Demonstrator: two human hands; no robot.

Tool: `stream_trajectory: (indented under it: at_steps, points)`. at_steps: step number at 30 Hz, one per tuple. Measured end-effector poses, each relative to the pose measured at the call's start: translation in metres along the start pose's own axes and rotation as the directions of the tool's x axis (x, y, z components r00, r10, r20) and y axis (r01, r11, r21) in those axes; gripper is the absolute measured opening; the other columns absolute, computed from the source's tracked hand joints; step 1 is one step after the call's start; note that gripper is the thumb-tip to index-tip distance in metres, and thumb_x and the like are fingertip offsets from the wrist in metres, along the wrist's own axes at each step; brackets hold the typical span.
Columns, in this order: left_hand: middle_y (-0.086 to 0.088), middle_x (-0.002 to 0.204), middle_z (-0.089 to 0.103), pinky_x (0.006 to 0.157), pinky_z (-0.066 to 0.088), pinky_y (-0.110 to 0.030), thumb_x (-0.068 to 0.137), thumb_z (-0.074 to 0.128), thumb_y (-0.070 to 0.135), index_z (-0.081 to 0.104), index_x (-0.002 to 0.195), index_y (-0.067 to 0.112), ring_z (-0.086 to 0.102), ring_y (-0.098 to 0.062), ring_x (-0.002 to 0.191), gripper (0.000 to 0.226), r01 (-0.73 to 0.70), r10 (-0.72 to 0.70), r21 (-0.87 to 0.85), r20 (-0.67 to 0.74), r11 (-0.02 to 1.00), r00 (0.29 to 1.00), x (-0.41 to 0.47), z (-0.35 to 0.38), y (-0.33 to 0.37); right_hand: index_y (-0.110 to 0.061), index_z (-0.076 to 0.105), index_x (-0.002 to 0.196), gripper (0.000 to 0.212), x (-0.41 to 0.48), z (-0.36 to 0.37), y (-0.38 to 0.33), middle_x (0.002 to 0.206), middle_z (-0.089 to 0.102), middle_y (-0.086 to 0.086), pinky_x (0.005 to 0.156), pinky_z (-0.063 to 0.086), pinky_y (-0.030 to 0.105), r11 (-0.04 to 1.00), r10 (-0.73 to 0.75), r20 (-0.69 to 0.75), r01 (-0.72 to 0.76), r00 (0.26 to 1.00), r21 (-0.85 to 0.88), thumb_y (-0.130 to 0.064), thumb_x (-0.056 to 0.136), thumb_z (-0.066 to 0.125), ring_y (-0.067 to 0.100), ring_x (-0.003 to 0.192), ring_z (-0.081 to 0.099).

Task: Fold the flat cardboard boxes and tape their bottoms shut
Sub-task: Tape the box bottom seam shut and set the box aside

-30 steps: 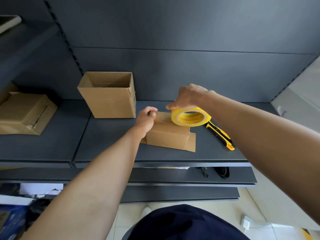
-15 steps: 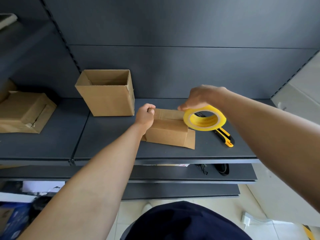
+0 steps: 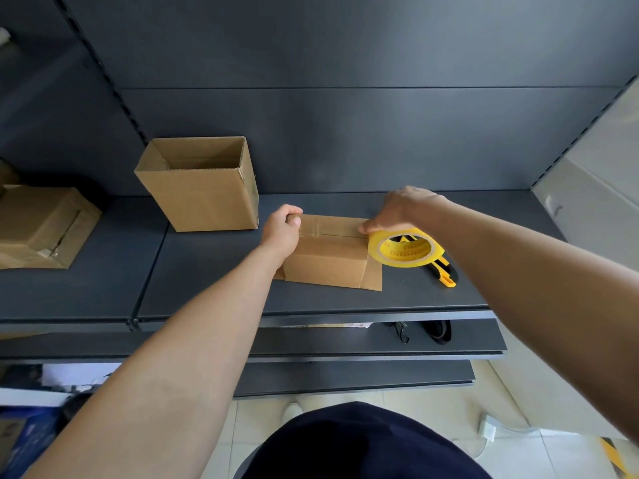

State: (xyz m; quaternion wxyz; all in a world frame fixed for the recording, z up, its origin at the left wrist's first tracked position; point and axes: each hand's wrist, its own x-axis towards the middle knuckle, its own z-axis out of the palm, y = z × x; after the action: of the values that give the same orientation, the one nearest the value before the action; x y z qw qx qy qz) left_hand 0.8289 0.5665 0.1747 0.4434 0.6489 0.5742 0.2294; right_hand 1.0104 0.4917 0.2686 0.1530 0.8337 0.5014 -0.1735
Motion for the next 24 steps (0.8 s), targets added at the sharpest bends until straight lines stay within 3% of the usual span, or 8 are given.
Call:
stream_trajectory:
  at_steps: [4, 8, 14, 21, 24]
  points:
    - [-0.001, 0.121, 0.054, 0.078, 0.038, -0.025, 0.100, 0.037, 0.010, 0.055, 0.123, 0.017, 0.048, -0.013, 0.094, 0.030, 0.002, -0.002, 0.008, 0.005, 1.000, 1.000, -0.001, 0.000, -0.001, -0.023, 0.050, 0.095, 0.068, 0.006, 0.011, 0.008, 0.097, 0.052, 0.000, 0.079, 0.035, 0.031, 1.000, 0.005, -0.023, -0.005, 1.000, -0.010, -0.085, 0.068, 0.050, 0.024, 0.101, 0.053]
    - [-0.002, 0.123, 0.054, 0.079, 0.039, -0.025, 0.101, 0.037, 0.011, 0.054, 0.124, 0.017, 0.048, -0.013, 0.096, 0.030, 0.002, -0.002, 0.015, 0.009, 1.000, 1.000, -0.002, 0.001, 0.000, -0.020, 0.051, 0.091, 0.067, 0.010, 0.023, 0.013, 0.092, 0.052, 0.001, 0.082, 0.035, 0.033, 0.998, 0.009, -0.021, -0.007, 1.000, 0.063, -0.084, 0.070, 0.050, 0.024, 0.090, 0.048]
    - [-0.001, 0.133, 0.049, 0.085, 0.036, -0.024, 0.102, 0.036, 0.013, 0.050, 0.130, 0.018, 0.042, -0.009, 0.105, 0.032, 0.027, -0.027, -0.014, 0.001, 1.000, 1.000, -0.004, 0.002, -0.001, -0.019, 0.056, 0.116, 0.080, 0.014, 0.032, 0.018, 0.104, 0.053, 0.003, 0.091, 0.038, 0.035, 0.987, 0.032, 0.044, -0.038, 0.999, 0.153, -0.085, 0.072, 0.046, 0.027, 0.108, 0.053]
    - [-0.003, 0.128, 0.051, 0.082, 0.038, -0.025, 0.102, 0.037, 0.014, 0.051, 0.128, 0.017, 0.045, -0.012, 0.103, 0.030, 0.049, -0.050, -0.017, -0.020, 0.999, 0.999, -0.004, 0.003, 0.001, -0.019, 0.059, 0.115, 0.085, 0.017, 0.019, 0.016, 0.101, 0.055, 0.004, 0.077, 0.044, 0.033, 0.994, 0.028, 0.089, -0.037, 0.996, 0.107, -0.086, 0.063, 0.056, 0.029, 0.103, 0.058]
    - [-0.002, 0.126, 0.051, 0.081, 0.038, -0.025, 0.102, 0.037, 0.013, 0.051, 0.127, 0.017, 0.046, -0.013, 0.101, 0.029, 0.047, -0.047, -0.002, -0.017, 0.999, 0.999, -0.004, 0.003, 0.002, -0.018, 0.060, 0.116, 0.085, 0.020, 0.014, 0.015, 0.104, 0.058, 0.005, 0.078, 0.046, 0.033, 0.996, 0.020, 0.114, -0.029, 0.993, 0.081, -0.084, 0.063, 0.058, 0.029, 0.102, 0.059]
